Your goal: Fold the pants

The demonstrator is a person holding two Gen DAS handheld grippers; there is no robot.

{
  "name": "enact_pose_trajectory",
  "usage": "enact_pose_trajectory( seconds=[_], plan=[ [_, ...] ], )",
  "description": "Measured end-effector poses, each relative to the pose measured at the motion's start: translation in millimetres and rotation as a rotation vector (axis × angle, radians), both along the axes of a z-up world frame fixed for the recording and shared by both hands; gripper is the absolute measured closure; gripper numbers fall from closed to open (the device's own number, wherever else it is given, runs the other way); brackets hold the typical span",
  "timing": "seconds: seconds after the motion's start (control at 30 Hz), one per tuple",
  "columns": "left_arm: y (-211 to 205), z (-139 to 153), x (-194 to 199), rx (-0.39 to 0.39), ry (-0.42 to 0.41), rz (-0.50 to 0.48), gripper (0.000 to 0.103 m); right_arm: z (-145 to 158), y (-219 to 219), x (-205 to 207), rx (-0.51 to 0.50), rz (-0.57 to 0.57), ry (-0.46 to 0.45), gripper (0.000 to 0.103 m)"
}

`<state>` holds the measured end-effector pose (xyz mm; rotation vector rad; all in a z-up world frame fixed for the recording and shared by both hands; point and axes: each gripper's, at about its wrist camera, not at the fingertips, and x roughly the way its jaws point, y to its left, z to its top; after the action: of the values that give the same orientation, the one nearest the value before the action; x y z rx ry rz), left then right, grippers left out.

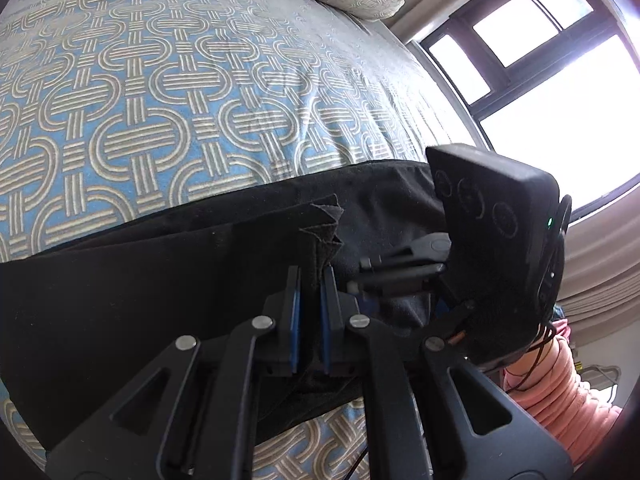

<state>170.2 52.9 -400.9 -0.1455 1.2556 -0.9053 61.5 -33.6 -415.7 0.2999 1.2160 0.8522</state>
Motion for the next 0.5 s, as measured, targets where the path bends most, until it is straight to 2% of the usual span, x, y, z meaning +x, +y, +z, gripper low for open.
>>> enact_pose_trajectory(
  seconds=[0.03, 0.13, 0.27, 0.37, 0.43, 0.5],
  plan=[
    [-2, 0, -1, 0.004, -0.003, -0.008, 0.094, -2, -4, -6, 0.009, -0.024, 0.000, 0.094],
    [-9, -2, -7, 0.015, -0.024, -0.023, 0.094, -13, -31, -17, 0.141, -0.164, 0.048, 0.096],
    [-21, 4, -14, 0.017, -0.063, -0.046, 0.094, -20, -67, -40, 0.231, -0.328, 0.073, 0.097],
    [-30, 12, -21, 0.038, -0.117, -0.077, 0.094, -16, -89, -55, 0.266, -0.368, 0.061, 0.097],
    [-35, 15, -25, 0.060, -0.147, -0.096, 0.094, -14, -99, -69, 0.247, -0.381, 0.050, 0.097],
    [-39, 10, -27, 0.079, -0.147, -0.108, 0.094, -21, -103, -78, 0.221, -0.376, 0.082, 0.095]
  ],
)
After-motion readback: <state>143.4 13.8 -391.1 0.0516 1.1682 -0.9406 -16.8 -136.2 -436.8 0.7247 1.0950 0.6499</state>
